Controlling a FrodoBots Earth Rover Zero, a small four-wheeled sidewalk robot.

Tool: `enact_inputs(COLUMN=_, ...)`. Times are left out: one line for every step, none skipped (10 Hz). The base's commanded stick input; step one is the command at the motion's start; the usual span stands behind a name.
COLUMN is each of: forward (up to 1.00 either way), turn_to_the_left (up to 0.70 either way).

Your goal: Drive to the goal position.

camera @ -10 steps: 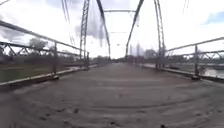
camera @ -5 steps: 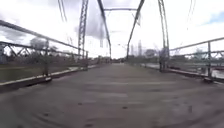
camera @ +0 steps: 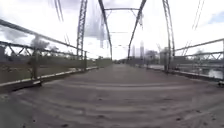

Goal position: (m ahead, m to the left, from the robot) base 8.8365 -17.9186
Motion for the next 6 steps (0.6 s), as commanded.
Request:
enact_inputs(forward=1.00, turn_to_the_left=-0.34)
enact_inputs(forward=1.00, turn_to_the_left=0.00)
enact_inputs(forward=1.00, turn_to_the_left=0.00)
enact_inputs(forward=1.00, turn_to_the_left=0.00)
enact_inputs(forward=1.00, turn_to_the_left=0.00)
enact_inputs(forward=1.00, turn_to_the_left=0.00)
